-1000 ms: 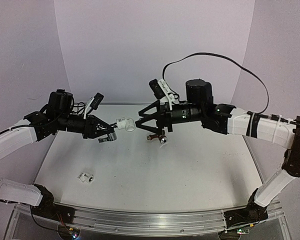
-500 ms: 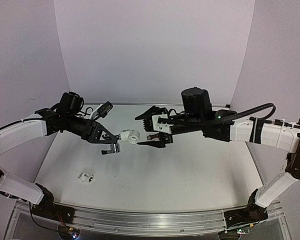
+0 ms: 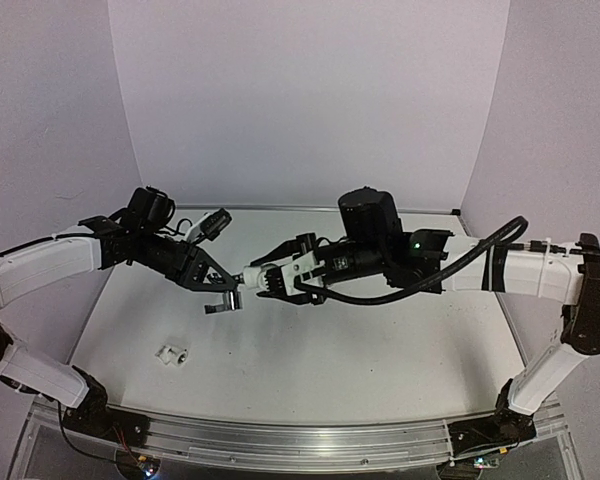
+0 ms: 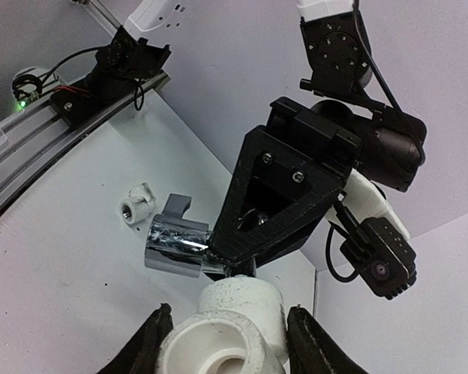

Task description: Install the water faucets

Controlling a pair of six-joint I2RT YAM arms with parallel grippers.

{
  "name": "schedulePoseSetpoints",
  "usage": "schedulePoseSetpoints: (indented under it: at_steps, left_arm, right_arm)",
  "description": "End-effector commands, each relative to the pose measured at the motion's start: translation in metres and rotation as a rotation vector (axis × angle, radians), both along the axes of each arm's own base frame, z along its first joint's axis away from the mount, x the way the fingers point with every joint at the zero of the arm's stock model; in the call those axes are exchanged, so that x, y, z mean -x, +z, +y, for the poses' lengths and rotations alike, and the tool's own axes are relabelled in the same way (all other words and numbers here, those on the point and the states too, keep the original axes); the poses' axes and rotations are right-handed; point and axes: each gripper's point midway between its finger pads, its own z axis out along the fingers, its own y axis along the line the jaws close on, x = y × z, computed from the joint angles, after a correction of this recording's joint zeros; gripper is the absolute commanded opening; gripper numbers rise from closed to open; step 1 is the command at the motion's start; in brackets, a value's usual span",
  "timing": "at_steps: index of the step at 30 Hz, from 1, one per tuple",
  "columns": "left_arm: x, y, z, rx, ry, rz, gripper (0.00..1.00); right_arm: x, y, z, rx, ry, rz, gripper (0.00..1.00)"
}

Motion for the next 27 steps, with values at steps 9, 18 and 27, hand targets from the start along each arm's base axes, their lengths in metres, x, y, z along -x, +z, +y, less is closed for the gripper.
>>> schedulePoseSetpoints:
  at_steps: [9,18,27]
  left_arm:
    - [-0.034,0.028,0.003,-0.036,0.184,-0.299,0.00]
    - [-0.098,0.044,0.051,-0.278,0.600,-0.804,0.00]
    - [-0.037,0.049,0.039,-0.084,0.356,-0.926,0.00]
  right_arm:
    - [-0.006,0.021,0.011,-0.078,-0.079,0.220,0.00]
    - [-0.011,0.006,0.024,-0.039,-0.208,1.012,0.00]
    - [-0.042,-0.009,0.036,0.298,-0.201,2.073,0.14]
